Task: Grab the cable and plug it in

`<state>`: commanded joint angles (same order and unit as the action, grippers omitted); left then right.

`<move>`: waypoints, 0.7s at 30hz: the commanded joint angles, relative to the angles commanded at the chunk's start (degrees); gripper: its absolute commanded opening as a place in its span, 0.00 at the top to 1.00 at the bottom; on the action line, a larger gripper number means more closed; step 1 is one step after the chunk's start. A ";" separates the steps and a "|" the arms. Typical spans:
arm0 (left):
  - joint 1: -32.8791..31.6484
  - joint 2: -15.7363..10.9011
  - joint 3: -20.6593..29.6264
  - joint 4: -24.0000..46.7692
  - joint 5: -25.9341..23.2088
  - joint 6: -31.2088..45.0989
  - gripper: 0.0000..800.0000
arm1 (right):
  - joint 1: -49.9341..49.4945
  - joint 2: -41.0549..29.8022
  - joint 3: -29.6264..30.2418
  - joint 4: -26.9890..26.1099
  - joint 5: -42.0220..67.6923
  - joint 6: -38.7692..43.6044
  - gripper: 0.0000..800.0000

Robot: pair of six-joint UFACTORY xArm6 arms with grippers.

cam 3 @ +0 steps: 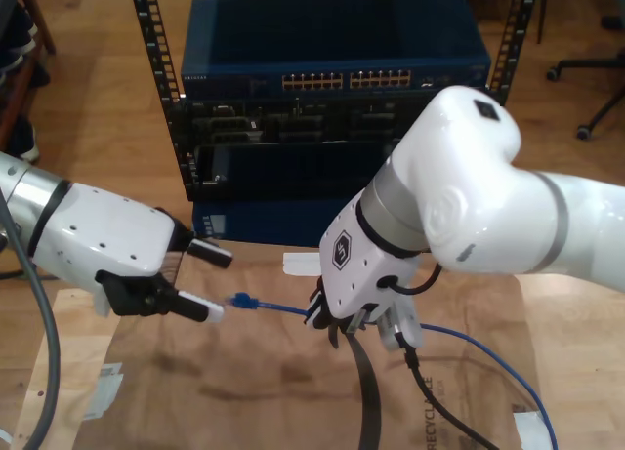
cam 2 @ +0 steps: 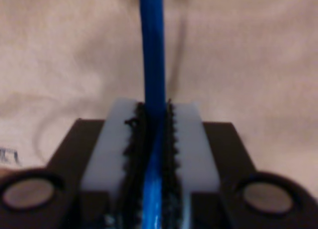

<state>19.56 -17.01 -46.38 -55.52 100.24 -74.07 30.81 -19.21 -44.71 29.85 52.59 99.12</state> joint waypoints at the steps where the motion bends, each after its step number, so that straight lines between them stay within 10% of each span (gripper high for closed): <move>1: 0.00 0.00 -0.09 -1.14 0.09 0.26 0.01 | -0.18 -0.79 -0.09 0.70 0.79 0.00 0.98; 21: 3.43 2.99 0.09 -5.80 7.38 4.31 0.13 | -3.08 -5.89 0.09 5.01 2.55 -0.53 0.98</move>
<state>22.99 -14.02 -46.30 -61.32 107.63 -69.76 27.74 -25.10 -44.63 34.86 55.14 98.59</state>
